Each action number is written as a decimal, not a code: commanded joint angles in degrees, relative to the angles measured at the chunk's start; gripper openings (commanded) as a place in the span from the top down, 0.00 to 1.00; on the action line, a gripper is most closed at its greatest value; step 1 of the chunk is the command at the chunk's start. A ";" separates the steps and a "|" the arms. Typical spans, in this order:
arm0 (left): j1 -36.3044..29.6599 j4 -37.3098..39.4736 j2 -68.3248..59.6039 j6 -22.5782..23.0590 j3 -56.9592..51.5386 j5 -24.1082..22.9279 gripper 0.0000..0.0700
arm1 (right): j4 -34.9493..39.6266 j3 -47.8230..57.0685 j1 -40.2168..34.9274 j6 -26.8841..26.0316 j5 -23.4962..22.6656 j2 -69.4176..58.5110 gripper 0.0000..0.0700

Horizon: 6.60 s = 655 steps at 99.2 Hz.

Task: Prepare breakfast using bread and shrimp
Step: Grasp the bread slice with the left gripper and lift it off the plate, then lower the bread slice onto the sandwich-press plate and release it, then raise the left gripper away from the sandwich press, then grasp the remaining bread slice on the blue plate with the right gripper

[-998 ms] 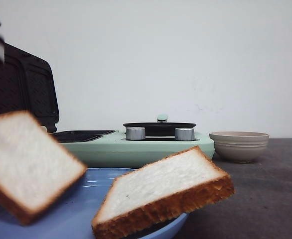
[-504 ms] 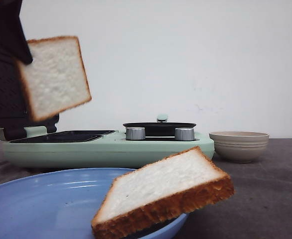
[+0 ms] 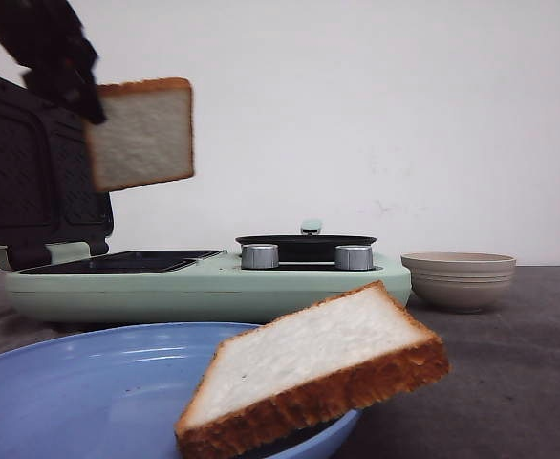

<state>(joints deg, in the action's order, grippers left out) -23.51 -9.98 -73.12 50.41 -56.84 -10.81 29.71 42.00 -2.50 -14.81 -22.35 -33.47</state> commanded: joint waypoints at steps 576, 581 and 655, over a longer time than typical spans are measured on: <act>14.23 -24.02 39.65 -47.06 4.68 2.05 0.55 | 11.80 -5.77 -16.46 -3.91 -16.70 -16.55 0.49; 14.23 -23.87 40.11 -47.08 4.81 2.05 0.55 | 9.73 -6.84 -18.16 -5.33 -16.68 -17.27 0.49; 14.23 -23.37 40.63 -47.47 4.83 2.05 0.55 | -7.93 -9.88 -33.20 -10.75 -16.83 -38.27 0.49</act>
<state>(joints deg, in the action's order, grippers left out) -9.23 -34.09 -32.27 3.42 -51.59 -8.95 23.31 32.08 -34.87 -25.34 -38.79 -70.70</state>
